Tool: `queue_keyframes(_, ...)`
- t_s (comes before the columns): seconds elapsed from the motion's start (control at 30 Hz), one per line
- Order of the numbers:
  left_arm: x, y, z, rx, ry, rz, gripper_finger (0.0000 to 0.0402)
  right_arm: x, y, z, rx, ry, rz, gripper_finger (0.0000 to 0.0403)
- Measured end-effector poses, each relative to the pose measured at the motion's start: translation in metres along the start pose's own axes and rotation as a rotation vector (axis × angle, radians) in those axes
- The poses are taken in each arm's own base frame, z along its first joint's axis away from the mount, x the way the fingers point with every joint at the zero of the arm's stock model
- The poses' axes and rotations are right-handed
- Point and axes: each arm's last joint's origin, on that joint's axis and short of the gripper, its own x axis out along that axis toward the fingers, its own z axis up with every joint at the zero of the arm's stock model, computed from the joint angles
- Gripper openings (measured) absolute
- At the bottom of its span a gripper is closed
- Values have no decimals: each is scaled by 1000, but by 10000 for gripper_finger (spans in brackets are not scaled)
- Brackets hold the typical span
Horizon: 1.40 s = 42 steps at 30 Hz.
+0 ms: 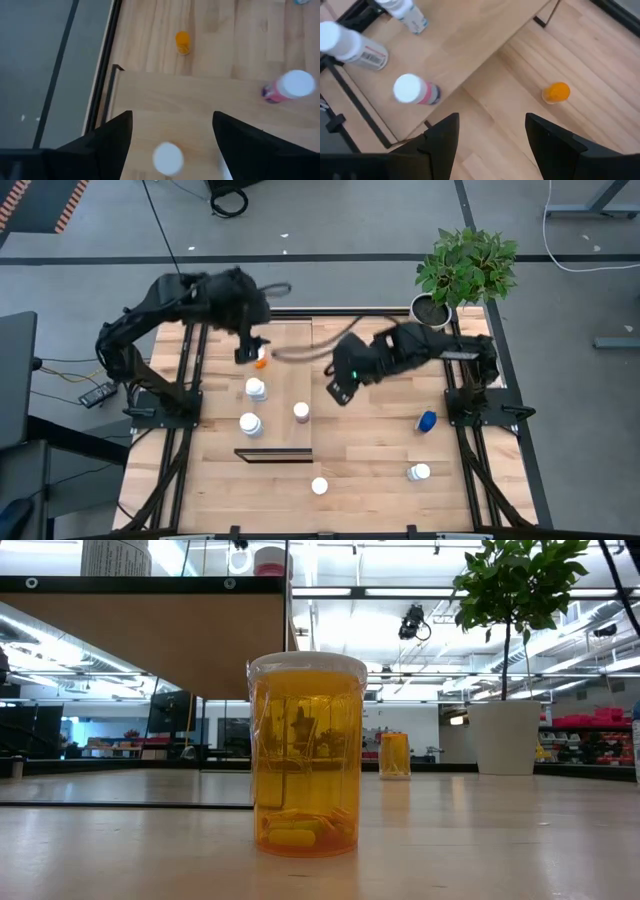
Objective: Pick and place medicine bottles onto shelf by color
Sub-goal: Put the blue pill bottle on the shelf
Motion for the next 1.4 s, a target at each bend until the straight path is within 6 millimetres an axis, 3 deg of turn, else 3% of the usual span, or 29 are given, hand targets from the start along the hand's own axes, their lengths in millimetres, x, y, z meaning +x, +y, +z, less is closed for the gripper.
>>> queue_keyframes(0.2, 18, 41, -8, -73, -44, -71, 279, 12, -30, 32, 43, 46, -1, 235)
queue_keyframes(0.4, 29, 62, -16, -159, -68, -133, 279, 23, -68, 61, 169, 113, 30, 235)
queue_keyframes(0.7, 20, 63, -21, -178, -77, -139, 270, 21, -57, 53, 156, 173, 101, 227)
queue_keyframes(0.87, 11, 62, -25, -186, -90, -128, 256, 5, -48, 40, 75, 170, 153, 220)
queue_keyframes(1.07, 7, 62, -25, -187, -119, -149, 242, -32, -66, 15, -34, 68, 107, 218)
queue_keyframes(1.23, 7, 62, -24, -183, -139, -145, 235, -19, -84, -35, -116, 208, 17, 218)
queue_keyframes(1.4, 7, 62, -22, -215, -147, -147, 233, -7, -99, -86, -45, 278, 21, 219)
